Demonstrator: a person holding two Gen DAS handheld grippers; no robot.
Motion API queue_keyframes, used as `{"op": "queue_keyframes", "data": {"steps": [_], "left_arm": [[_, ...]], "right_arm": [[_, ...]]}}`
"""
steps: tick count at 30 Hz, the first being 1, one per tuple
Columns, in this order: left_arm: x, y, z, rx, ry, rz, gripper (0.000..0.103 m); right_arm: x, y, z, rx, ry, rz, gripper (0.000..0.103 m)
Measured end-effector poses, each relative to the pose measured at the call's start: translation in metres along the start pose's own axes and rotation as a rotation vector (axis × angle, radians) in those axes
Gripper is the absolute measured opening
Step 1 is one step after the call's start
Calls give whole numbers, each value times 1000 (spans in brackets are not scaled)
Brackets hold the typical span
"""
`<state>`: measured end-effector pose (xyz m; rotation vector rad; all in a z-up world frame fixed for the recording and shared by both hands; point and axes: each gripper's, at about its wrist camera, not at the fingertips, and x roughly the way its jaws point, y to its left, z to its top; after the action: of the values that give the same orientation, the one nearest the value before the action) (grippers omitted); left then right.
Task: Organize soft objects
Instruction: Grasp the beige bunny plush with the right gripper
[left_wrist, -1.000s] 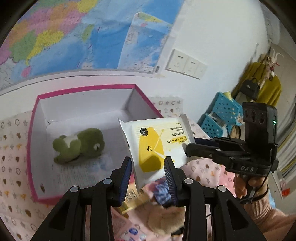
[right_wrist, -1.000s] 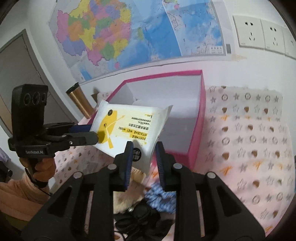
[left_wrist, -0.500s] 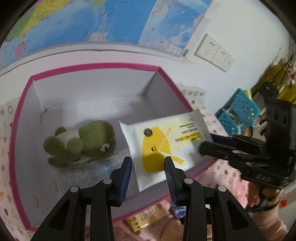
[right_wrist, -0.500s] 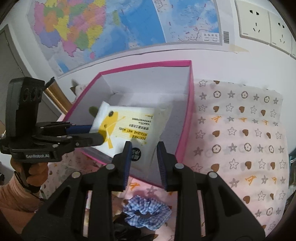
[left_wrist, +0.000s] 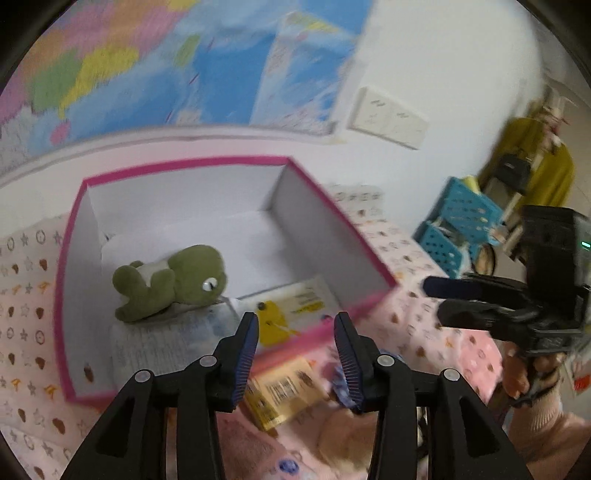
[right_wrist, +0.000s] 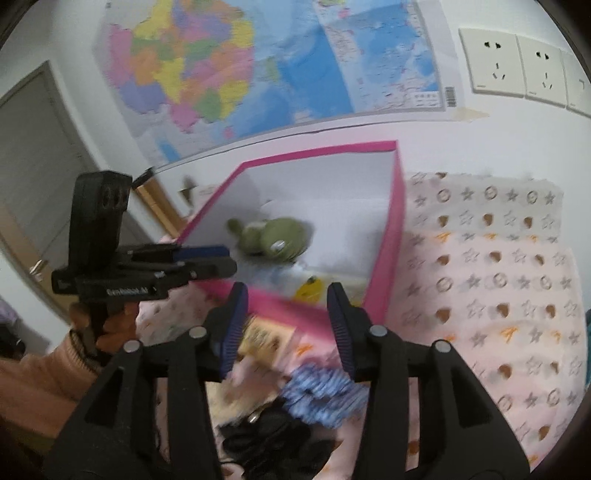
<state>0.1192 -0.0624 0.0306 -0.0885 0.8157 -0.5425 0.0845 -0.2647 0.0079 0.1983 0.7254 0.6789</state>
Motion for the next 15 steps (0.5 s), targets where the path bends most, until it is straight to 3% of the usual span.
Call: {"op": "queue_keyframes", "data": {"steps": [5, 11, 15], "left_arm": [[-17, -26, -22, 76, -24, -39, 50], [2, -44, -65, 119, 75, -52, 51], [9, -42, -83, 111, 115, -50, 51]], "right_arm": [[-5, 14, -26, -17, 19, 51, 47], [2, 30, -50, -42, 68, 83, 47], [5, 41, -60, -74, 91, 87, 57]]}}
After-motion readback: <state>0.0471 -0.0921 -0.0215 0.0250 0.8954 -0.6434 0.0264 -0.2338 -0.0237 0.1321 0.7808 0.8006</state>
